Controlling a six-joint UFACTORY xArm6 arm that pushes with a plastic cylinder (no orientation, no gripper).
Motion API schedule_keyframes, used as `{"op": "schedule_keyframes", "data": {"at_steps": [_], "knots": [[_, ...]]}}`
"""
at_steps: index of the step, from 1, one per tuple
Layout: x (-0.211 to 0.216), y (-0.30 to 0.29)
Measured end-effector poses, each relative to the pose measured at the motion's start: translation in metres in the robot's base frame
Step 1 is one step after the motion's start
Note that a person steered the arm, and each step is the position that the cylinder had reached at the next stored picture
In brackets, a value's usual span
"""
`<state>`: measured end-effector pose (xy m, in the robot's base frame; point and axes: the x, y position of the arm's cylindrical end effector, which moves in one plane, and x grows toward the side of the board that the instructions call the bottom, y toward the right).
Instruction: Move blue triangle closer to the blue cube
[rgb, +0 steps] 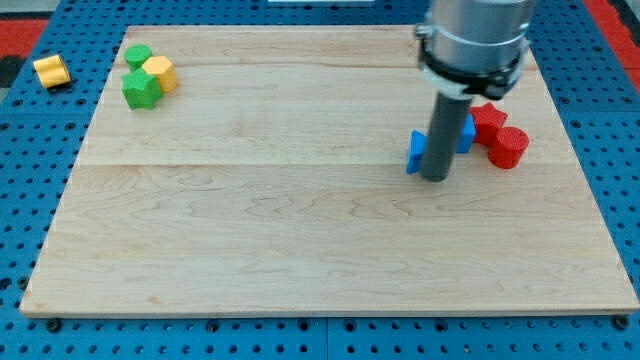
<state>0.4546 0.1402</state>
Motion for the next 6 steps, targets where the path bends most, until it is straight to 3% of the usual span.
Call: {"op": "schedule_keyframes", "data": {"at_steps": [1,2,3,4,5,6], "knots": [[-0.002,0.036],[0.044,-0.022],[0.007,-0.077],[-0.012,-0.05],[0.001,-0.034],[0.002,-0.169]]}}
